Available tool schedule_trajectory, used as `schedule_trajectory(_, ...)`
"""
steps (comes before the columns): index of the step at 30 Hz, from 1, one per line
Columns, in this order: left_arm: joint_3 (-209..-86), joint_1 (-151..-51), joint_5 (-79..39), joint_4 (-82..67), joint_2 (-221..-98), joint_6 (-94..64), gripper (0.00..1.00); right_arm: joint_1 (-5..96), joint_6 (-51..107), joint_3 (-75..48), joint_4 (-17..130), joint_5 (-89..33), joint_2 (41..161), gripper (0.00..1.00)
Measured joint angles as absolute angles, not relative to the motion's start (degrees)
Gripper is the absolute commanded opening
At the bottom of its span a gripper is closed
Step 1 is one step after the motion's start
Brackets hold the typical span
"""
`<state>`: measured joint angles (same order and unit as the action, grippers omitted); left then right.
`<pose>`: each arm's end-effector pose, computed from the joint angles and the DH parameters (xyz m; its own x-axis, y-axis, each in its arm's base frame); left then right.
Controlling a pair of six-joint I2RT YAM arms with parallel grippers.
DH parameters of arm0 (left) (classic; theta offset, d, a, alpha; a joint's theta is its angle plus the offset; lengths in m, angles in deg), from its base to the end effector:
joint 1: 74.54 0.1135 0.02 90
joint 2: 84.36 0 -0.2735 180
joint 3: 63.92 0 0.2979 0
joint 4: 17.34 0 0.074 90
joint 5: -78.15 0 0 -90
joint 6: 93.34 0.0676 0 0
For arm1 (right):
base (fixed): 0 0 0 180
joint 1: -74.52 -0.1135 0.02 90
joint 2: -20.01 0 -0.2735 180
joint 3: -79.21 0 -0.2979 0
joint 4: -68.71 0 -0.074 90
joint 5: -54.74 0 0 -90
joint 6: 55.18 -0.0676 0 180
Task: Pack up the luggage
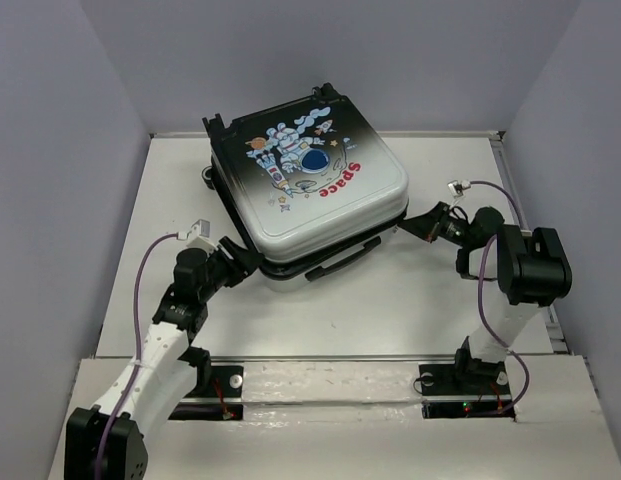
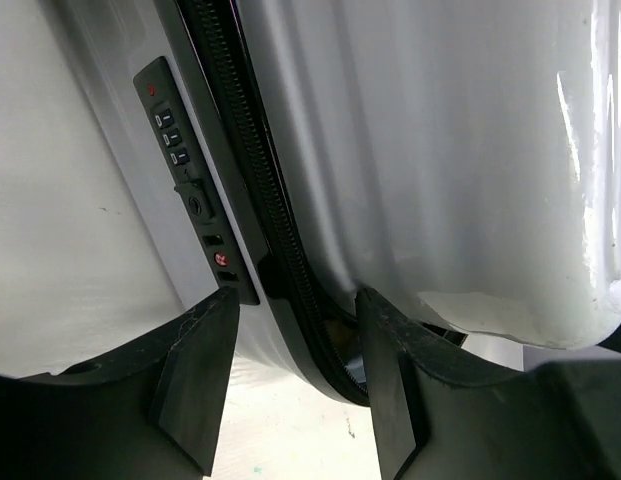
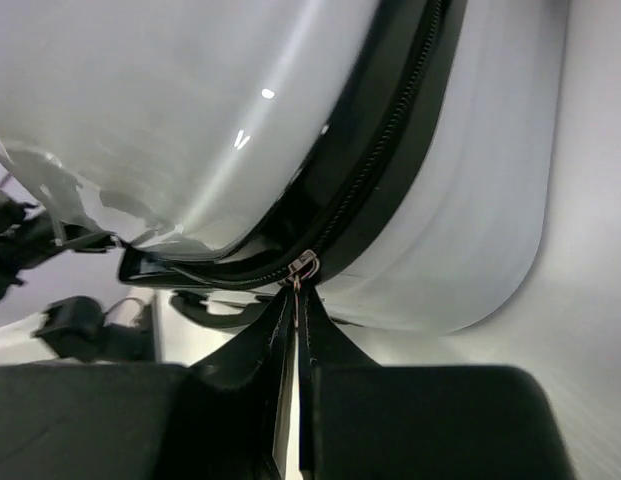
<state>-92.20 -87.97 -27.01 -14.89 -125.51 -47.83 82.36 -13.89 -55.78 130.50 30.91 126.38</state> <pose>0.2281 -0.0727 0.1903 -0.5123 -0.5731 -0.6396 0.1548 0.6709 -0.7252 0.3464 0.0147 0.1152 -0.6346 0.3938 -0.6650 -0.5672 0.3472 0.7468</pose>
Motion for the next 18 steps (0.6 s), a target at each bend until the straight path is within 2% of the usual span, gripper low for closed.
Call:
schedule_trajectory(2,-92.1,-88.0,-27.0,-15.4,-125.7,-47.9,0.6,81.4,-9.6,-57.6,127.4,27.6,122.8,0.07)
schedule_trajectory(5,-92.0,-87.9,-27.0,-16.8,-126.1,-48.4,0.59,77.5,0.0,-59.1,114.4,17.6,114.6,0.07)
schedule_trajectory(7,-92.0,-87.9,-26.2,-18.0,-126.9,-48.3,0.59,71.8,7.2,-59.0,104.3,7.0,108.3,0.07)
schedule_trajectory(11,-92.0,-86.6,-21.8,-19.4,-128.7,-48.0,0.58,59.1,13.6,-60.6,94.9,-10.8,100.8,0.07)
schedule_trajectory(16,-92.0,-87.5,-21.1,-20.9,-130.0,-48.0,0.58,42.5,15.5,-62.1,88.0,-24.3,94.1,0.07)
schedule_trajectory(18,-92.0,-88.1,-21.2,-21.7,-130.6,-48.0,0.58,40.1,15.5,-62.5,85.9,-27.9,91.9,0.07)
